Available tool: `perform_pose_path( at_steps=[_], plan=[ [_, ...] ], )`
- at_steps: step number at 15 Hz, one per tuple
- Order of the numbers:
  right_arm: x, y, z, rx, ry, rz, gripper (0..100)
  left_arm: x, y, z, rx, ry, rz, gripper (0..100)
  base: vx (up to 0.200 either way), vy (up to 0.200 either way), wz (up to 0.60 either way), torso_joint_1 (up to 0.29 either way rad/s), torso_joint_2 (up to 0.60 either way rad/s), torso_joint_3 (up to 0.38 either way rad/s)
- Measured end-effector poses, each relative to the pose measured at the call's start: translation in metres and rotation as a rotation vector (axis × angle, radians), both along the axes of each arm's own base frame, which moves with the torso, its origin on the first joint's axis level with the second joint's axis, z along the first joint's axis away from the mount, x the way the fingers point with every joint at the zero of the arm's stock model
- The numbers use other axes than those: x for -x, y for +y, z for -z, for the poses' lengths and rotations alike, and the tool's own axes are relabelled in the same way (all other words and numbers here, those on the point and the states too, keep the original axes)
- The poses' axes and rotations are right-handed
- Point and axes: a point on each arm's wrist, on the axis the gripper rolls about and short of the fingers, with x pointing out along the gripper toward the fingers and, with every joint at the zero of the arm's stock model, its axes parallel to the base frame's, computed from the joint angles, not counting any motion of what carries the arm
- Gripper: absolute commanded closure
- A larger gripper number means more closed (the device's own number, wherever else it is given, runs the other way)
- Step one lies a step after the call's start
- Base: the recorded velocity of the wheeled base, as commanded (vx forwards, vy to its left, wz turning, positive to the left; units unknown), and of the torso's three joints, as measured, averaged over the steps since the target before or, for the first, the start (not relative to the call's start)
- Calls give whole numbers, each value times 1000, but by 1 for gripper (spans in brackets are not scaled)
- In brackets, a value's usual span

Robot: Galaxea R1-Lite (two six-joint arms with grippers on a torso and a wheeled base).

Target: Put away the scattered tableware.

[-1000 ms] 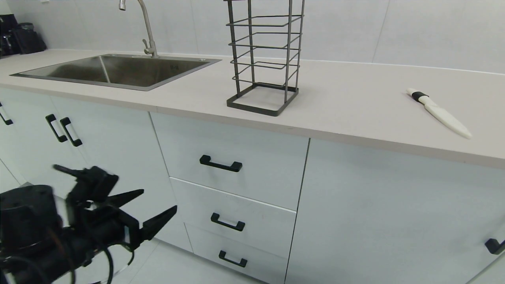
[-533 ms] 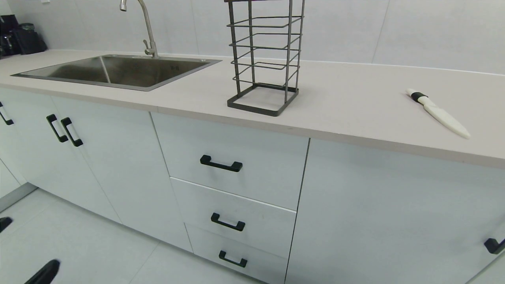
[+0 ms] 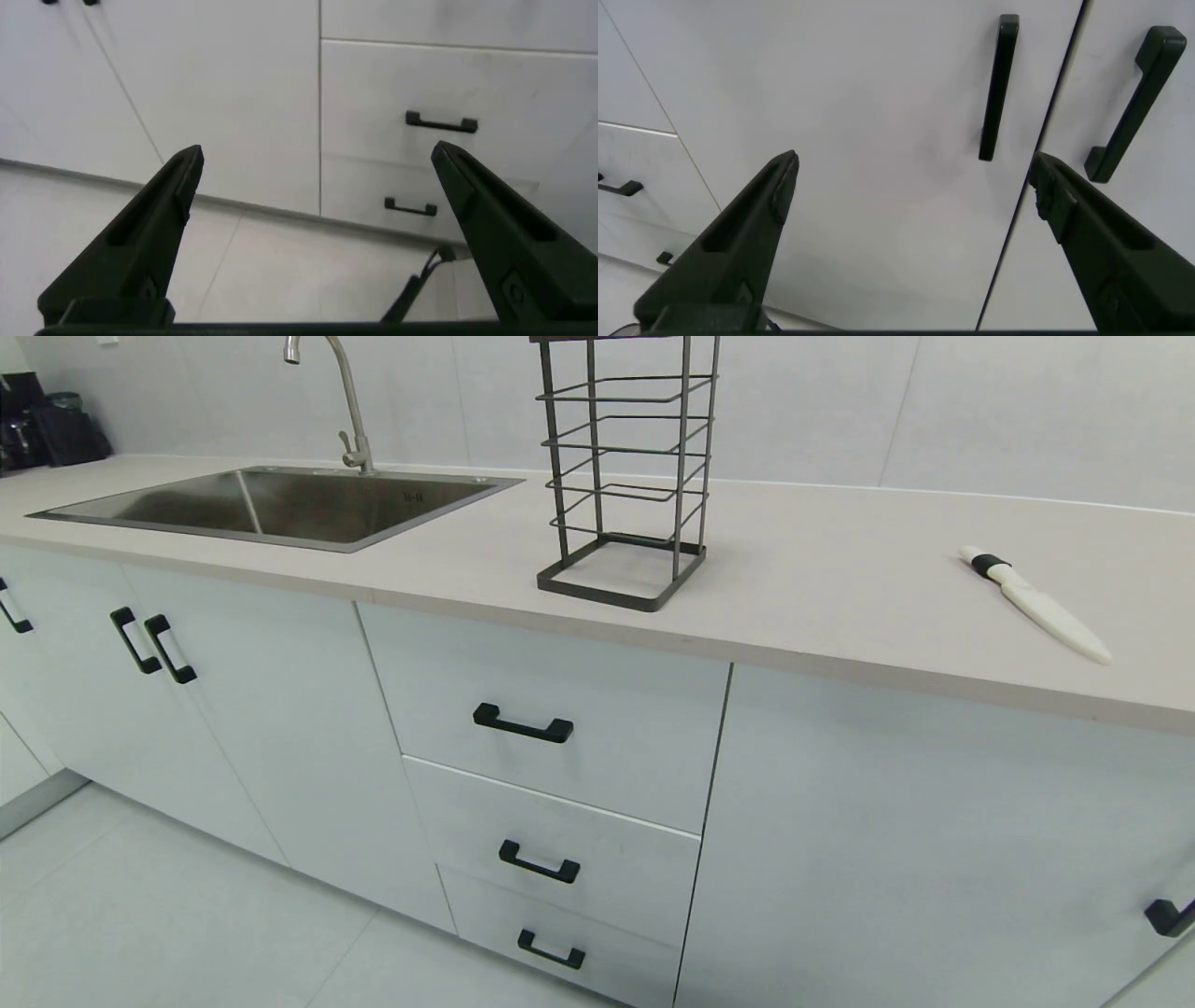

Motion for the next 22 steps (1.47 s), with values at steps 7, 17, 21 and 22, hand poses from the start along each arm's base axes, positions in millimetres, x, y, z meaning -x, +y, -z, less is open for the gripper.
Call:
perform_pose_path(
  at_steps=[7,17,21,22],
  plan=[
    [0,0,0,-1,-2,0,0,4,0,2,46,-50,-20,0,0,0,-429,1,2,1],
    [0,0,0,0,-1,0,0,4,0,2,54,-51,-22,0,60,0,-180,3,1,2],
    [0,0,0,1,-2,1,0,4,0,2,54,-50,-22,0,50,0,0,1,2,1],
    [0,0,0,1,1,0,0,4,0,2,54,-50,-23,0,200,0,0,-2,7,7]
  ],
)
